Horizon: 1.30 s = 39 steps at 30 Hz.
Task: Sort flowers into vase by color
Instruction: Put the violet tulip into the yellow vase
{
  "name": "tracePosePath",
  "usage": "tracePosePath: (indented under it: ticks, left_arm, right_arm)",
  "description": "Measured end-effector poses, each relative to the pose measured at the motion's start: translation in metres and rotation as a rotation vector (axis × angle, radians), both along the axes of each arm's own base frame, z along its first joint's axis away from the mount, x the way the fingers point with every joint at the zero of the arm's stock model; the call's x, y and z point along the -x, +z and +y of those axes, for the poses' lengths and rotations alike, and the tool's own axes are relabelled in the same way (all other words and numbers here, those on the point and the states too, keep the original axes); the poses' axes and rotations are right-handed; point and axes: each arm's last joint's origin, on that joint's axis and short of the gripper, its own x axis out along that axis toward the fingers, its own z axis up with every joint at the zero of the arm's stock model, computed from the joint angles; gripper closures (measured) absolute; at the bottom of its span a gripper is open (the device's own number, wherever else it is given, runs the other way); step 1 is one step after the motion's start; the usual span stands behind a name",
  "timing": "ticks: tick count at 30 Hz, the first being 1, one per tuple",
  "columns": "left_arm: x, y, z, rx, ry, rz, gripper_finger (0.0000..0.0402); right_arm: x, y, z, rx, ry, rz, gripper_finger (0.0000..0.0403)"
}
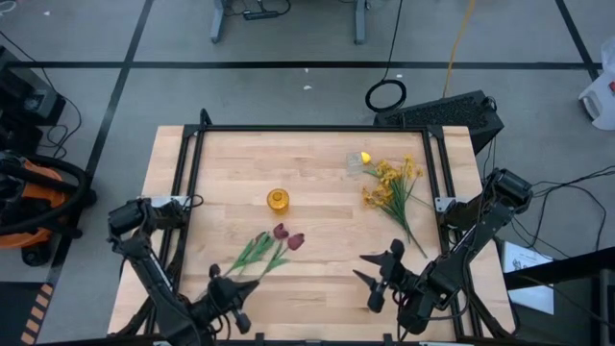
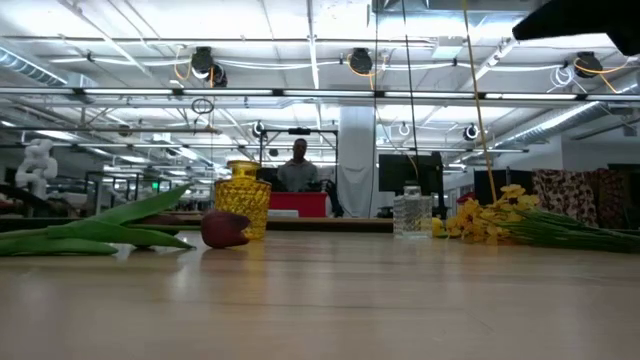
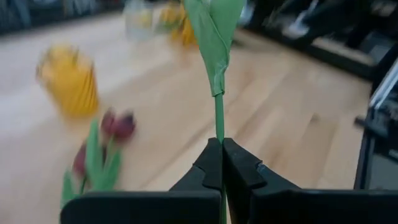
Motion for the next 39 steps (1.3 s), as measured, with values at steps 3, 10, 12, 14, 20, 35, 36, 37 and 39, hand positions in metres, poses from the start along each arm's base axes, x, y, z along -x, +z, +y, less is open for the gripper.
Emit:
tracePosePath:
  ticks: [3, 10, 12, 14, 20, 35, 36, 37, 39]
  left_arm:
    - [-0.011, 0.009, -0.001, -0.089, -0.027, -0.062, 0.0401]
    - [-0.042, 0.02, 0.01, -0.248, 0.011, -0.148, 0.0401]
    - [-0.051, 0.022, 0.013, -0.26, 0.03, -0.155, 0.0401]
    - [-0.061, 0.026, 0.016, -0.262, 0.044, -0.155, 0.0401]
    - [-0.09, 0.053, 0.011, -0.231, 0.029, -0.169, 0.0402]
    - [-0.144, 0.125, 0.008, -0.415, -0.393, -0.296, 0.0402]
    - [-0.145, 0.123, 0.009, -0.419, -0.414, -0.297, 0.0402]
    - [-0.147, 0.121, 0.011, -0.424, -0.424, -0.292, 0.0402]
    - [-0.148, 0.114, 0.012, -0.429, -0.425, -0.282, 0.0402]
  right_arm:
    - [-0.003, 0.002, 0.001, 0.034, -0.001, -0.029, 0.0206]
    - [-0.017, 0.009, 0.0, 0.098, 0.006, -0.058, 0.0206]
    - [-0.023, 0.009, 0.0, 0.117, 0.016, -0.057, 0.0206]
    - [-0.032, 0.008, -0.001, 0.152, 0.037, -0.044, 0.0206]
    - [-0.069, -0.002, -0.011, 0.147, 0.188, 0.012, 0.0206]
    - [-0.133, -0.026, -0.006, 0.14, 0.58, -0.566, 0.0206]
    - [-0.133, -0.025, -0.005, 0.134, 0.608, -0.599, 0.0206]
    - [-0.132, -0.023, -0.005, 0.131, 0.636, -0.622, 0.0206]
    - [-0.132, -0.021, -0.004, 0.129, 0.665, -0.65, 0.0206]
